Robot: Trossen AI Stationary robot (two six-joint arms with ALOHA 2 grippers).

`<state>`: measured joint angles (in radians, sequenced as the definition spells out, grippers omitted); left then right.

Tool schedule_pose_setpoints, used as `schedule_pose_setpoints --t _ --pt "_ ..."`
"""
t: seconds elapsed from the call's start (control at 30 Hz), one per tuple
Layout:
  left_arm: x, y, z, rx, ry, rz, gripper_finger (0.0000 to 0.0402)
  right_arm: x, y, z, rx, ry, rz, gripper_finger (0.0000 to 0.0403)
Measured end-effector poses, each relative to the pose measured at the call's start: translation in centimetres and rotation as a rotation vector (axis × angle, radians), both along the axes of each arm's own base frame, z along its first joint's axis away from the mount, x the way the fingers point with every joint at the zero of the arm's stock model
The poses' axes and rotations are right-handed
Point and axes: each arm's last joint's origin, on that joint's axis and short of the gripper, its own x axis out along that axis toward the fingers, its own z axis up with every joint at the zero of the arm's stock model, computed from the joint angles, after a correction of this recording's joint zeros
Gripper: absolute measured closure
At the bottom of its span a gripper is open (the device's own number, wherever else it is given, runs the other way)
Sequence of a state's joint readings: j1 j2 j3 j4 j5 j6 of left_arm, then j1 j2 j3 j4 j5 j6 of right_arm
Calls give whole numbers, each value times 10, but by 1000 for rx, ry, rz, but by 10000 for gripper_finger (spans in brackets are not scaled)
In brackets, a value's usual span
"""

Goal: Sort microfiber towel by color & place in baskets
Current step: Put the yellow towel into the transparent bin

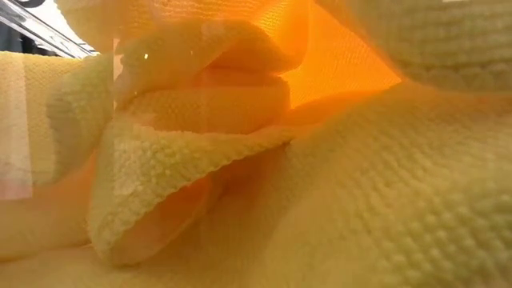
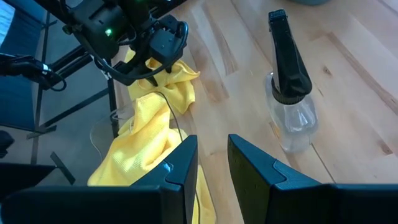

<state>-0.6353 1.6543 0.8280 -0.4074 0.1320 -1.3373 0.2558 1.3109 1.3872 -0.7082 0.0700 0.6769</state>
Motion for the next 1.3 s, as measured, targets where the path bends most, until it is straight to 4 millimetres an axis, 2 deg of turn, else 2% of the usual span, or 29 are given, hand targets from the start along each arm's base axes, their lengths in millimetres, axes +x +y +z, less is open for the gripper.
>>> schedule_pose_setpoints --t 0.2,0.37,0.9,1.07,1.2,1.3 --pt "1 -1 -8 14 32 20 181 0 0 0 -1 2 0 321" --pt "1 0 -10 36 37 48 202 -1 0 -2 -6 20 0 321" --pt "1 1 -11 54 44 103 358 -1 0 -2 -37 15 27 321" --pt "14 -7 4 64 -32 100 394 -1 0 -2 -45 14 34 321" --pt "24 -11 23 128 -79 105 398 -1 0 -2 -57 11 45 321" --pt "27 -12 42 179 -51 89 399 -1 0 -2 -61 11 48 321"
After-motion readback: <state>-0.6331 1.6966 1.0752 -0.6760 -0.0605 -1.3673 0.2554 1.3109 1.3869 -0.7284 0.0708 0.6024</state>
